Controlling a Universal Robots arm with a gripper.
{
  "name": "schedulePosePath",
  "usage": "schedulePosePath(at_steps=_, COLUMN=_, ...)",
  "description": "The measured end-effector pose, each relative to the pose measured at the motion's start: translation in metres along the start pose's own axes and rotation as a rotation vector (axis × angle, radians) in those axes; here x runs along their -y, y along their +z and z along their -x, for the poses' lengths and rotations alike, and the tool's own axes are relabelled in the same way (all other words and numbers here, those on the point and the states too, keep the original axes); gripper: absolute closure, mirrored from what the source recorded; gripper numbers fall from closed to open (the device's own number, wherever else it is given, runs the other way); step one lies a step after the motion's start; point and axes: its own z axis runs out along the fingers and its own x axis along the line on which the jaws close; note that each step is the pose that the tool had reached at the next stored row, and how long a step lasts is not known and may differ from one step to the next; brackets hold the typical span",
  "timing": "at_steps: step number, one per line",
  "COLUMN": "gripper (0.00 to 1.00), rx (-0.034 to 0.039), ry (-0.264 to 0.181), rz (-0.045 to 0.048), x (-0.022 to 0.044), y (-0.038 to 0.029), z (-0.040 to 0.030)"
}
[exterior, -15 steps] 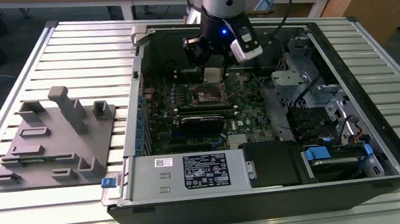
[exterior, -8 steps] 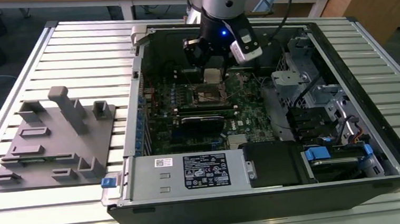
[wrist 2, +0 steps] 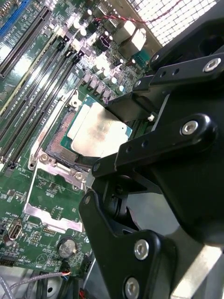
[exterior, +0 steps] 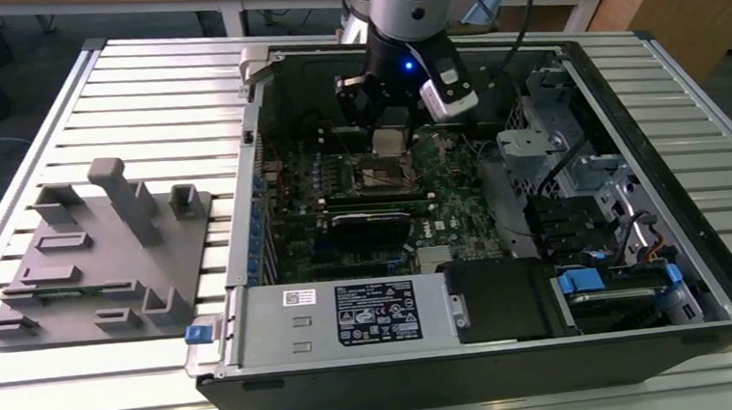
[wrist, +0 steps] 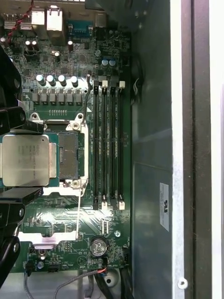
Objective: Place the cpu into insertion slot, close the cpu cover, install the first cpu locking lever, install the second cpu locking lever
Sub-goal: 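Place the cpu into insertion slot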
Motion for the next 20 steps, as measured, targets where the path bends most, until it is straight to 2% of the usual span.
schedulePosePath(at_steps=3, gripper=0.46, rx=0.0002, ry=0.002, rz=-0.0022, x=0.0002, y=0.0025, z=-0.0001)
schedulePosePath(at_steps=5, gripper=0.46, rx=0.0016, ry=0.019, rz=-0.0022, x=0.0003, y=0.0032, z=-0.0001)
schedulePosePath(at_steps=20, gripper=0.46, rx=0.0241, ry=0.289, rz=0.0025, x=0.0007, y=0.0081, z=0.0000)
